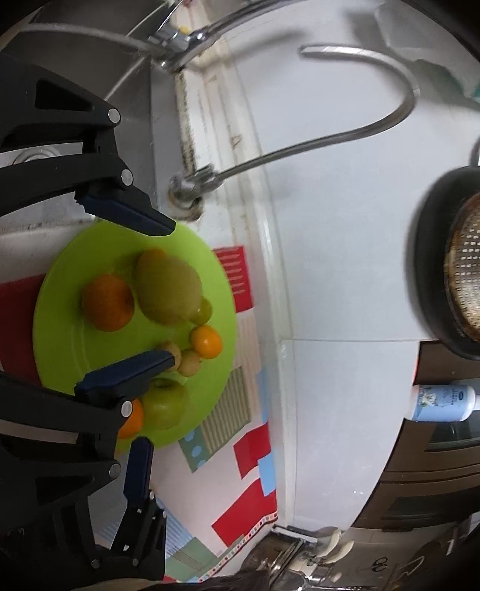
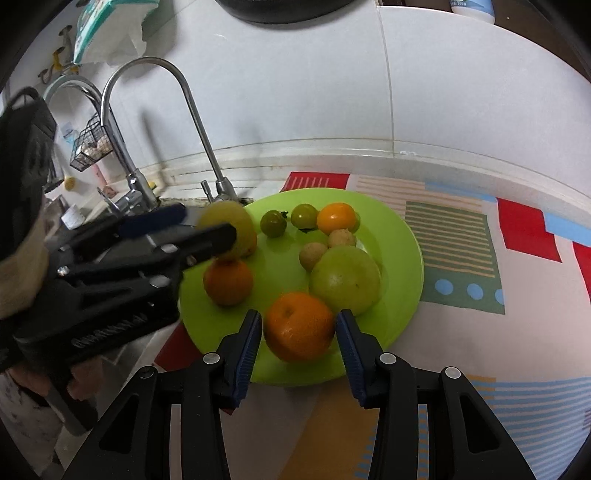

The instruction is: Organize fruits

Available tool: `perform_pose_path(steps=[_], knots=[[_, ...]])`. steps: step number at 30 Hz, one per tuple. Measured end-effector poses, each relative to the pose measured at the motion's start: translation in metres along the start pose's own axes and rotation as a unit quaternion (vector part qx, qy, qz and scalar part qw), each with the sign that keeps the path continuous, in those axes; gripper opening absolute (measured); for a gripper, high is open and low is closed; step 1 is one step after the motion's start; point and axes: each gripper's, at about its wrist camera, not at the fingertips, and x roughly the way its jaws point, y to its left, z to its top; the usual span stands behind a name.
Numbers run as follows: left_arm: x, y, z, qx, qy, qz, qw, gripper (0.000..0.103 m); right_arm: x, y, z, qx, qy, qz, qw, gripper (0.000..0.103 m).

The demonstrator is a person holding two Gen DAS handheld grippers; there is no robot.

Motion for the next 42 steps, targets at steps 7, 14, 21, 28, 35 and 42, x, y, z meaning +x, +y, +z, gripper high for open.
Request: perform_pose_path(steps=[7,14,21,28,35,42], knots=[[-0.027,0.003,-0.004,-0.037,-0.012,0.027,0.9989,0.064,-0.02,-0.001,0.002,0.003,-0.024,-0.011,1.0,0.05],[-0.059,-0.006,-0.014,-0.054,-0.017,0.042,0.9975,0.066,-0.051,-0.003,-0.003,0.0,-0.055,-0.041,0.998,0.063],[-0.098,-0.027,-0.022,-0.052,-0.035,0.061,0.9962,0.075,-0.094,-0.01,-0.015,0.013,-0.087,-0.072,0.993,0.077],[-0.131,-0.051,-0.028,-0.048,-0.058,0.07,0.9948,0.082,-0.137,-0.018,-0.028,0.018,-0.114,-0.099,0.988,0.081],[-0.155,-0.074,-0.036,-0.048,-0.069,0.067,0.9942,0.089,-0.173,-0.024,-0.044,0.029,-0.13,-0.119,0.984,0.085],[-0.18,-0.095,-0.047,-0.048,-0.079,0.065,0.9936,0.091,-0.203,-0.026,-0.067,0.03,-0.141,-0.128,0.981,0.086]])
